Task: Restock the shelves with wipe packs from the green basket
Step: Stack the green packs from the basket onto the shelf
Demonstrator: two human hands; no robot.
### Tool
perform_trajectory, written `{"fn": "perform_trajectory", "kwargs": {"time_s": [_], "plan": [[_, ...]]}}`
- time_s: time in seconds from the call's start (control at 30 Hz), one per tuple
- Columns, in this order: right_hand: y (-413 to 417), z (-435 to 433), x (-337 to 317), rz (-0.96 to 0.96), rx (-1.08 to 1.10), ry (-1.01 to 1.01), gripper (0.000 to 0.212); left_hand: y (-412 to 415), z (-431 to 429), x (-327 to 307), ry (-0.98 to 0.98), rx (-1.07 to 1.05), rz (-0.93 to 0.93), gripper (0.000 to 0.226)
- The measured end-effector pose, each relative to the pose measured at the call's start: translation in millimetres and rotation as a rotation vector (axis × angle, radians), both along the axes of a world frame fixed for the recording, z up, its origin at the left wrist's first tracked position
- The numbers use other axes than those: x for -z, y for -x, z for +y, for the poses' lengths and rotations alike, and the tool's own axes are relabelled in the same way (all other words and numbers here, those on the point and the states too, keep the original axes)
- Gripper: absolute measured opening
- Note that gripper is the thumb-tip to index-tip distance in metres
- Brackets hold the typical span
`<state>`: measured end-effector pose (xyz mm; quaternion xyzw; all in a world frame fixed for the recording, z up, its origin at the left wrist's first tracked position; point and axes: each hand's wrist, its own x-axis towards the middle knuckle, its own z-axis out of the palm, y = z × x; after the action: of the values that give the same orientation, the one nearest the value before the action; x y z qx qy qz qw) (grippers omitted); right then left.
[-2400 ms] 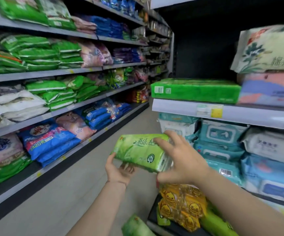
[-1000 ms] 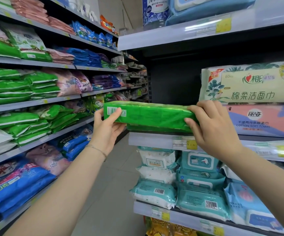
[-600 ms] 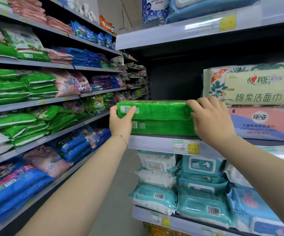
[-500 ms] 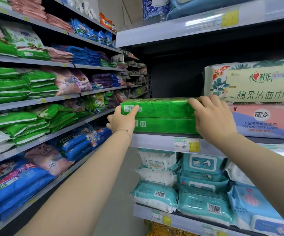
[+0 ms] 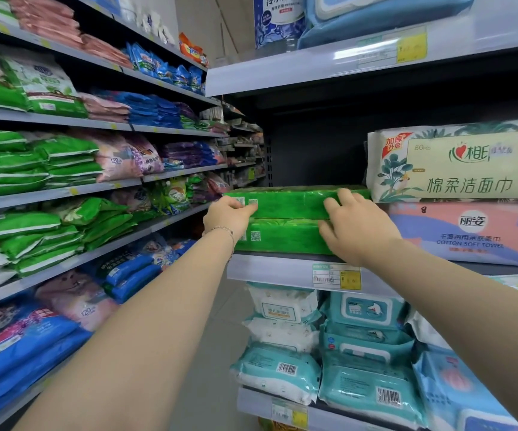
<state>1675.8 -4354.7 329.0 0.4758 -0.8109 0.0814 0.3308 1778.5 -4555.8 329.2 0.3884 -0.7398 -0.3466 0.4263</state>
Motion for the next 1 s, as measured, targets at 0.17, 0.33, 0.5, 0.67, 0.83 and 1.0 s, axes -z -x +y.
{"fn": "perform_trajectory", "kwargs": {"time_s": [0.17, 0.33, 0.5, 0.67, 0.83, 1.0], "plan": [[11.4, -4.6, -1.1, -0.241, 0.134, -0.143, 0.058, -0.2, -1.1, -3.7, 0.014, 0.242, -0.288, 0.055], [6.9, -5.3, 3.0, -0.134, 0.088, -0.032, 0.048, -2.9, 1.6, -3.1, 0.162, 0.147, -0.469, 0.054], [-25.4, -11.2, 27.5, 0.125, -0.171, 0.029, 0.034, -27.3, 14.2, 23.9, 0.477, -0.003, -0.210, 0.025], [-60.4, -18.4, 73.0, 0.159, -0.324, -0.048, 0.034, -70.0, 34.0, 60.9, 0.735, 0.017, -0.213, 0.027], [-90.2, -21.3, 116.2, 0.113, -0.437, -0.087, 0.027, -110.2, 45.1, 107.9, 0.783, 0.073, -0.364, 0.033], [-111.2, -26.2, 170.9, 0.023, -0.501, -0.142, 0.027, -136.7, 49.2, 171.3, 0.684, 0.128, -0.562, 0.036]]}}
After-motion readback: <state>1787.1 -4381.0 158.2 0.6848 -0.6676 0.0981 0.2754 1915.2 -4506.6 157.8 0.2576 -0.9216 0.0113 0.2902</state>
